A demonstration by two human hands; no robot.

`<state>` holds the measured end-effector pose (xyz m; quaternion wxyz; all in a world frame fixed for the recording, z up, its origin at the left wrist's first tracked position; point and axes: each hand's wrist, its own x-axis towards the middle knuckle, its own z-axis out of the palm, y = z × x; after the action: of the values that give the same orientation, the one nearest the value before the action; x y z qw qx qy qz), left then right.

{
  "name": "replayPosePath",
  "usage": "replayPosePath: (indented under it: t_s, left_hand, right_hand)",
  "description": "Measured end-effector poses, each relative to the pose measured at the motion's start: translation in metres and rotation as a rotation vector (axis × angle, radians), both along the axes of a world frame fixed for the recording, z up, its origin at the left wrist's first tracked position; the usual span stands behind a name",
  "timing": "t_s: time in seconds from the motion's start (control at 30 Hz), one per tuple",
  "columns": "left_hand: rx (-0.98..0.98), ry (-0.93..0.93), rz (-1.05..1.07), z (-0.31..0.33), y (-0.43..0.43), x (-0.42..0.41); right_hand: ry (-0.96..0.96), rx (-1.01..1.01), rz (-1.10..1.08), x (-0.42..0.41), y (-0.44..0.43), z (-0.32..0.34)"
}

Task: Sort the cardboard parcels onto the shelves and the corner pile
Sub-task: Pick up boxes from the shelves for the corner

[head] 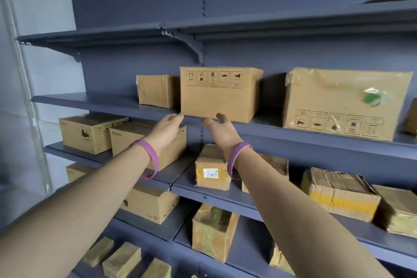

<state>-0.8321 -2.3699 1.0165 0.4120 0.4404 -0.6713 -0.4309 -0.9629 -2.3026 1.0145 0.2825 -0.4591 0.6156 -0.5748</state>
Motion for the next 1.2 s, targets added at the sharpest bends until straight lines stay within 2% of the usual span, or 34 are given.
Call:
replayPosePath:
  t_s: [0.4,0.9,1.2]
  left_hand:
    - [0.038,0.006,0.032,-0.004,-0.148,0.091]
    - [0.123,-0.037,0.002,-0.033,-0.347,0.285]
    - [0.163,-0.087,0.079,-0.065,-0.454,0.355]
  right_hand:
    - [-0.002,0.058,0.035,0.091,-0.153,-0.012]
    - [-0.005,0.103,-0.053,0.279,-0.335,-0.038]
    - [-0.007,0.216,0.041,0.358,-0.448,-0.077]
